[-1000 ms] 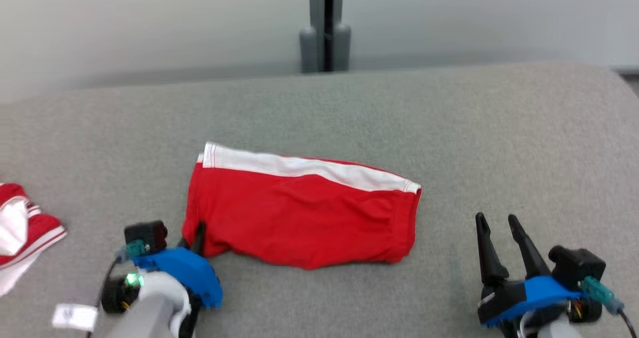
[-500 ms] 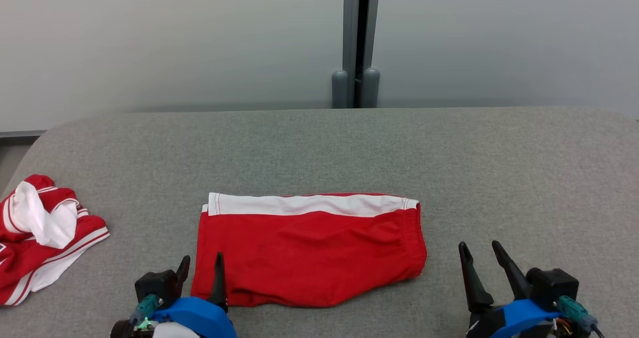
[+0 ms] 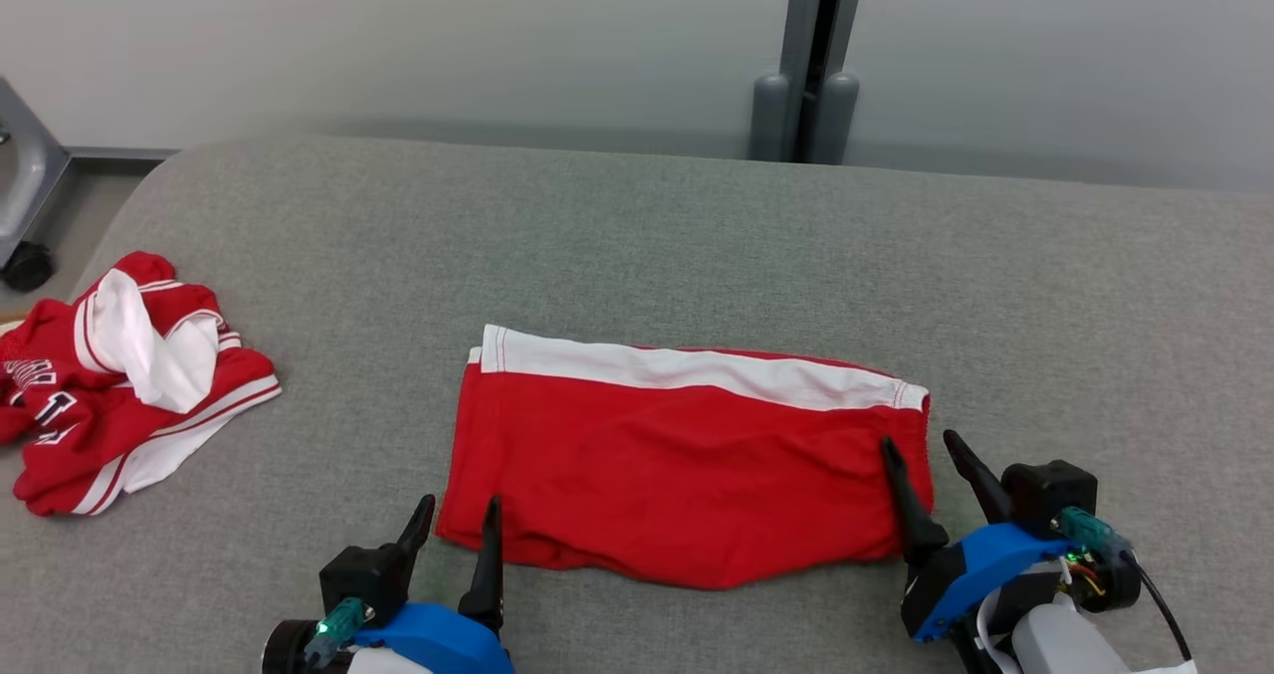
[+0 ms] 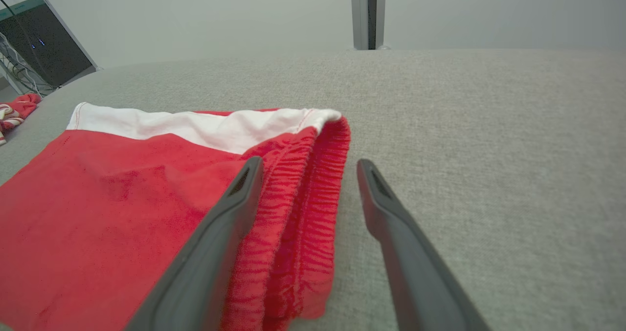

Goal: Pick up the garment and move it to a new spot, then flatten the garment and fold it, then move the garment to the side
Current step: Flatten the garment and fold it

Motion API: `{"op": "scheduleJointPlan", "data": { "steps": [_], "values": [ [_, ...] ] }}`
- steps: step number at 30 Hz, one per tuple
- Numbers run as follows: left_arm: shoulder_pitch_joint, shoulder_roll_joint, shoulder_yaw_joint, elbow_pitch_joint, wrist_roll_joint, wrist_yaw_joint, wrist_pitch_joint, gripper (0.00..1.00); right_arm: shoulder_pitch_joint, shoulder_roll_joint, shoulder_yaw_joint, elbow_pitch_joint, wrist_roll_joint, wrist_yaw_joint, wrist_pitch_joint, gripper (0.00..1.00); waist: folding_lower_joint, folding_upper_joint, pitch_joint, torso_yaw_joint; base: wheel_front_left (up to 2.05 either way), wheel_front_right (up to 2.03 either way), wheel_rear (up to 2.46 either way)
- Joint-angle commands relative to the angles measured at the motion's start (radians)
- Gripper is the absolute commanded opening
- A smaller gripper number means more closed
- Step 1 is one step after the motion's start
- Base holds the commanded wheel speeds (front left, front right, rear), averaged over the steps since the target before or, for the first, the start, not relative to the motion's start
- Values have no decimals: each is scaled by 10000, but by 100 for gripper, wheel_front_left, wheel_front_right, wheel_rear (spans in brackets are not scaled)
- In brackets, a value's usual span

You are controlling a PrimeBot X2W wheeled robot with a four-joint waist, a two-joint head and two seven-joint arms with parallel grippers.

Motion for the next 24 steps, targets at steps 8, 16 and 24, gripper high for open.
{"op": "scheduleJointPlan", "data": {
  "steps": [8,16,24],
  "values": [
    [-137,-218,545,-62,546,-329,-27,100,30,-10,485,1638,765,2,36,100,-1,0,389,541,0,0,0],
    [-57,-330,874,-39,836,-529,-26,100,299,70,1643,1447,2747,14,73,0,-1,0,426,394,0,0,0],
    [-23,-358,1037,-7,1067,-677,-27,100,220,-65,703,1072,3339,-4,27,0,-1,0,350,166,0,0,0]
  ]
}}
